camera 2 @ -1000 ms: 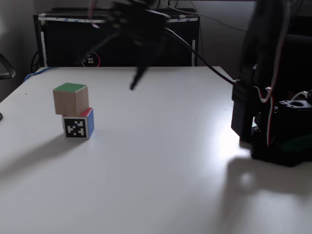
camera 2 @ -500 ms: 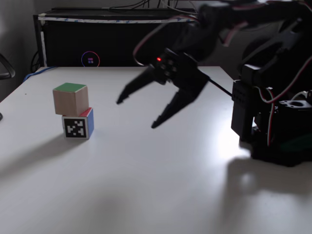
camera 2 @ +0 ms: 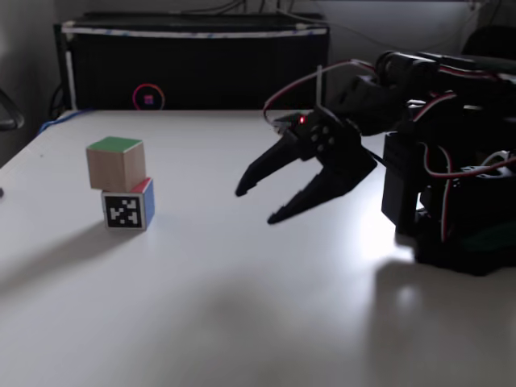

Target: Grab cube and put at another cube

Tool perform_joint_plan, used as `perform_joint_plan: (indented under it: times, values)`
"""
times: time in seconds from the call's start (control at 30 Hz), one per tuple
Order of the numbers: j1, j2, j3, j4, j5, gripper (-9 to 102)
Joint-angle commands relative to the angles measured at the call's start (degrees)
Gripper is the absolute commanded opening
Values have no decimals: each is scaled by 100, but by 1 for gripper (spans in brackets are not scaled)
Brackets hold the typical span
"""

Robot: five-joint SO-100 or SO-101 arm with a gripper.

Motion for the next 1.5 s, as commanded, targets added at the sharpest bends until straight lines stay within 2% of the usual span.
perform_joint_plan:
  times: [0.0,0.07,0.37,0.63,1.47]
  values:
    - [105,141,0,123,-18,6]
    - [123,141,-35,255,-9,0]
    - [264,141,-343,1512,-237,0]
    - [958,141,-352,1547,-879,0]
    - [1055,141,-352,1547,-791,0]
